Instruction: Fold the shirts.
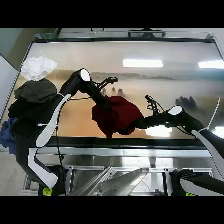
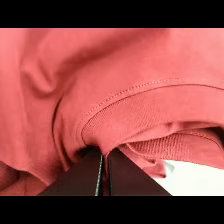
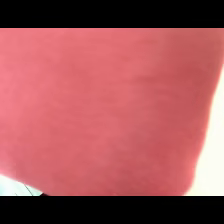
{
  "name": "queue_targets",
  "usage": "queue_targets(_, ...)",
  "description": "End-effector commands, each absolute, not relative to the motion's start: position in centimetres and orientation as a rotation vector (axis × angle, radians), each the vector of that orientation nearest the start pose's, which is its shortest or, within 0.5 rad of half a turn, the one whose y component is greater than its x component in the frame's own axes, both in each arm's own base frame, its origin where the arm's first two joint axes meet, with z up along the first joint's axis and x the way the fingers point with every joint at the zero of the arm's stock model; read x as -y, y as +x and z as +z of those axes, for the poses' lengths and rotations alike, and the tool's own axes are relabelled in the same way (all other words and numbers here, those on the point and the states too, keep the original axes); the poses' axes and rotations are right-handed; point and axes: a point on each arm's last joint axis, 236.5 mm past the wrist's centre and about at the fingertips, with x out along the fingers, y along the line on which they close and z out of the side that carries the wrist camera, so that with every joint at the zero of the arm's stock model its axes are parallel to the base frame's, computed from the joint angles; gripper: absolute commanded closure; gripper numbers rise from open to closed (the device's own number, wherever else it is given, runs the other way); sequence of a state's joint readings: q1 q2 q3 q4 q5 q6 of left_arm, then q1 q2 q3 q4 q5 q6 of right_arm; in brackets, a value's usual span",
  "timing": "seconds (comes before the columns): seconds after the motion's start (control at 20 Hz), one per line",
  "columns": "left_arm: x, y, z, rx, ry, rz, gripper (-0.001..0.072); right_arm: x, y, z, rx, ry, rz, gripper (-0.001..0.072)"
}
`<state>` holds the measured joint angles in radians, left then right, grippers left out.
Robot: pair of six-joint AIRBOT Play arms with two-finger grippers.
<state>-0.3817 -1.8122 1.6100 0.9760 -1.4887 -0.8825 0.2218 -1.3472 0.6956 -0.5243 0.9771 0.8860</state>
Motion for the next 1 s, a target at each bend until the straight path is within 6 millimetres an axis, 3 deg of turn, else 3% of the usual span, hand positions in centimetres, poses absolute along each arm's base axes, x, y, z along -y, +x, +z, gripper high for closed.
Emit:
queue_targets(0.0,28.7,35.0,-0.3,-1.391,0.245,-1.236,0.0706,-23.8,26.7,-6.3,-1.348,0.454,0.854,0.0694)
queue_targets(0.15,28.7,36.9,4.4,-1.302,0.203,-1.203,0.0705,-22.5,26.2,-4.7,-1.356,0.463,0.888,0.0694)
queue_targets(0.3,27.9,38.4,10.0,-1.176,0.054,-1.170,0.0705,-19.3,27.1,-0.2,-1.274,0.521,0.896,0.0694)
queue_targets(0.4,26.4,39.1,13.8,-1.106,-0.043,-1.143,0.0706,-15.8,28.8,3.3,-1.143,0.538,0.828,0.0694)
queue_targets(0.55,23.9,39.0,19.9,-0.988,-0.158,-1.111,0.0706,-10.6,31.4,10.2,-0.867,0.581,0.687,0.0694)
queue_targets(0.7,22.1,37.8,25.8,-0.827,-0.165,-1.085,0.0706,-7.4,31.3,18.8,-0.586,0.571,0.623,0.0694)
queue_targets(0.85,20.8,35.5,30.0,-0.717,-0.124,-1.056,0.0705,-6.3,29.9,26.1,-0.379,0.464,0.577,0.0694)
queue_targets(0.95,21.0,33.1,32.3,-0.669,-0.101,-1.067,0.0689,-7.8,28.7,30.6,-0.279,0.424,0.634,0.0694)
